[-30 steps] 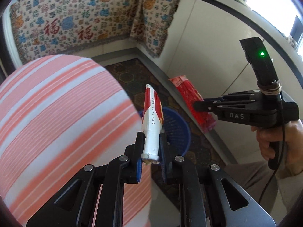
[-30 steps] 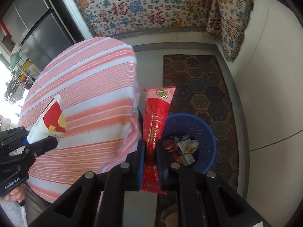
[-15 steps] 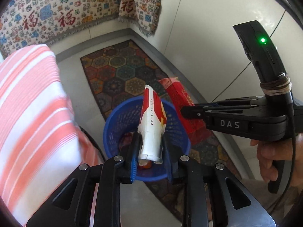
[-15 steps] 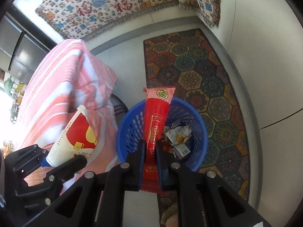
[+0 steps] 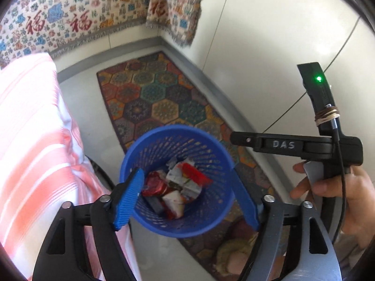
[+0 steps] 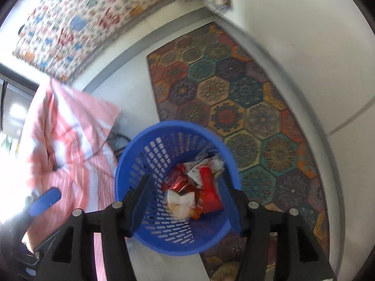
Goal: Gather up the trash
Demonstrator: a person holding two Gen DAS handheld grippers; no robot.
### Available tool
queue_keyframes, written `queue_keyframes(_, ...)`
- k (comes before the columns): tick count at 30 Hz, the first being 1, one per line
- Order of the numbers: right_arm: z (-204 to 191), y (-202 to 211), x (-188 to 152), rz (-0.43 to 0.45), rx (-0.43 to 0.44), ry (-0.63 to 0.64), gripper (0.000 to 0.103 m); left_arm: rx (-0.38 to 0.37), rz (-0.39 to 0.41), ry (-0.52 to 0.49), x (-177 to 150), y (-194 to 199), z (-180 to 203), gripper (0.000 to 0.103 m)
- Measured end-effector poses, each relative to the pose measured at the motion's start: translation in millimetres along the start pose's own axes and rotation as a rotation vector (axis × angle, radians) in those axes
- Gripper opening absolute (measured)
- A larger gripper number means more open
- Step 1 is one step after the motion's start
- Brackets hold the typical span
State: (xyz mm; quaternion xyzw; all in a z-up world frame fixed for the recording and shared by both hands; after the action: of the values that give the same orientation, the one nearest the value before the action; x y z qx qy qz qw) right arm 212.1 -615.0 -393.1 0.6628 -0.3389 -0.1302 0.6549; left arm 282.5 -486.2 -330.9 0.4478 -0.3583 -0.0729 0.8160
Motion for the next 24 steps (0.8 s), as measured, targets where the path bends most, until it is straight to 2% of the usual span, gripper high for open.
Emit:
queue_keyframes(2,4.8,28.9,0.7,0.042,-0.028,-0.002,0.079,-0.022,0.043,0.002,0.2,22.1,9.1,0.092)
queue_keyframes(3,7.1,44.2,0.8,0.067,-0.037,0.006,0.084,-0.036,0.064,0.001,-1.9,36.9,15.7,0.1)
queue_keyframes(4,8.8,63.2,-1.9,0.095,-0.053,0.023,0.085,-0.049,0.079,-0.006,-1.4,47.2,18.2,0.102)
queue_keyframes(6,9.6,104.4,-13.7,0.164,-0.083,0.063,0.09,-0.062,0.093,-0.044,-12.6,75.3,31.3,0.103)
queue_keyframes(9,12.3,165.9,-46.8,0.268,-0.153,0.123,0.103,0.01,0.131,-0.098,-33.1,115.2,43.9,0.103)
queue_keyframes(12,16.0,211.1,-86.2,0.356,-0.214,0.12,0.103,0.091,0.18,-0.112,-56.5,148.6,53.7,0.103)
queue_keyframes(16,13.8,242.9,-130.3,0.405,-0.193,0.091,0.103,0.199,0.152,-0.132,-74.1,169.9,62.1,0.103)
queue_keyframes(18,8.8,254.5,-143.5,0.418,-0.223,0.104,0.103,0.241,0.167,-0.155,-79.4,177.8,64.5,0.103)
queue_keyframes(21,-1.4,273.0,-157.0,0.43,-0.249,0.144,0.103,0.262,0.198,-0.141,-88.0,188.3,64.8,0.103)
queue_keyframes(24,-3.4,287.8,-169.4,0.438,-0.238,0.147,0.103,0.249,0.176,-0.131,-92.9,196.0,68.1,0.102)
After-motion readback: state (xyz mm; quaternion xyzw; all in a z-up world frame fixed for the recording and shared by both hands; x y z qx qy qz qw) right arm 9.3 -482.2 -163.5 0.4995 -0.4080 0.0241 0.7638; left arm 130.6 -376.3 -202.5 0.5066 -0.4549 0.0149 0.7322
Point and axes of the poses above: each gripper's, at about its wrist camera, not at the fingertips, and y roughly against the way its jaws point, z to its right, x to its top, the point moved 6 cm from there along -y, roughly the way its jaws point, and after that the axes turned 14 degrees about -x, right-handed, at the moved point
